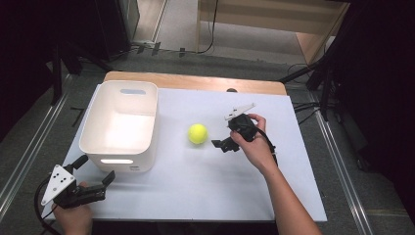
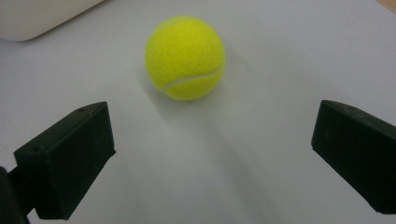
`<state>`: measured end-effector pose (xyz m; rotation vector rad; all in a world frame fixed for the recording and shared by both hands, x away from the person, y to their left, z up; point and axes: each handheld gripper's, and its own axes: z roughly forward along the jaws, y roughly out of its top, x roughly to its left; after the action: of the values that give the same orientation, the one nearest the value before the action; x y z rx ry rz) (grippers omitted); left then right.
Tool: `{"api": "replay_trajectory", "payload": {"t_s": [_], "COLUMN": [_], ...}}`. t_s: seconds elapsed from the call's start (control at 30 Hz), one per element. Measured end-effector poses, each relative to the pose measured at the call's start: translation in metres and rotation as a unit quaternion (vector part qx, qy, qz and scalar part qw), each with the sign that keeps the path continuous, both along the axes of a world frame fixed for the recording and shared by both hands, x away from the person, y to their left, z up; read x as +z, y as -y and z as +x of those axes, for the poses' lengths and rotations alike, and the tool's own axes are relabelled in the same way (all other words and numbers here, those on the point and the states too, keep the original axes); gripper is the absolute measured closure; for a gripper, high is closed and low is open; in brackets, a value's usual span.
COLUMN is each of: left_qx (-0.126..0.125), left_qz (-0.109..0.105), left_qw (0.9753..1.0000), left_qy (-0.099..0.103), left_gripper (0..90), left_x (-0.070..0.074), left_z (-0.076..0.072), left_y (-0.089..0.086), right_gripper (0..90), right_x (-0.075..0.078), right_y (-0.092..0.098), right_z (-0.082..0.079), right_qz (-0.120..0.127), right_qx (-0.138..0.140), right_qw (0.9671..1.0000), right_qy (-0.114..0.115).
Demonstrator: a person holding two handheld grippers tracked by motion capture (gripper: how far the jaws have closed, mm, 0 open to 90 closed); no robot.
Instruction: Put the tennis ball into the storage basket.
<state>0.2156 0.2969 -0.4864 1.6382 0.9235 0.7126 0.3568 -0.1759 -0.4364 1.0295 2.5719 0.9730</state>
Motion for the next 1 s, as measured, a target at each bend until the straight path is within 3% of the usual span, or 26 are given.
{"api": "replay_trajectory", "payload": {"t_s": [0.8, 0.87, 1.0], "left_qx": [-0.002, -0.002, -0.002], "left_qz": [-0.007, -0.008, -0.011], "left_qw": [1.0, 1.0, 0.9999], "left_qy": [-0.002, -0.001, -0.001], "left_gripper": [0.0, 0.0, 0.0], "left_x": [0.001, 0.001, 0.001], "left_z": [0.0, 0.0, 0.0], "left_y": [-0.003, -0.003, -0.003], "right_gripper": [0.0, 5.7, 5.7], "right_x": [-0.003, -0.004, -0.006], "right_y": [-0.037, -0.04, -0.045], "right_z": [0.026, 0.028, 0.031], "right_qz": [-0.027, -0.031, -0.031], "right_qx": [0.03, 0.032, 0.035], "right_qw": [0.999, 0.9989, 0.9986], "right_qy": [-0.019, -0.017, -0.024]}}
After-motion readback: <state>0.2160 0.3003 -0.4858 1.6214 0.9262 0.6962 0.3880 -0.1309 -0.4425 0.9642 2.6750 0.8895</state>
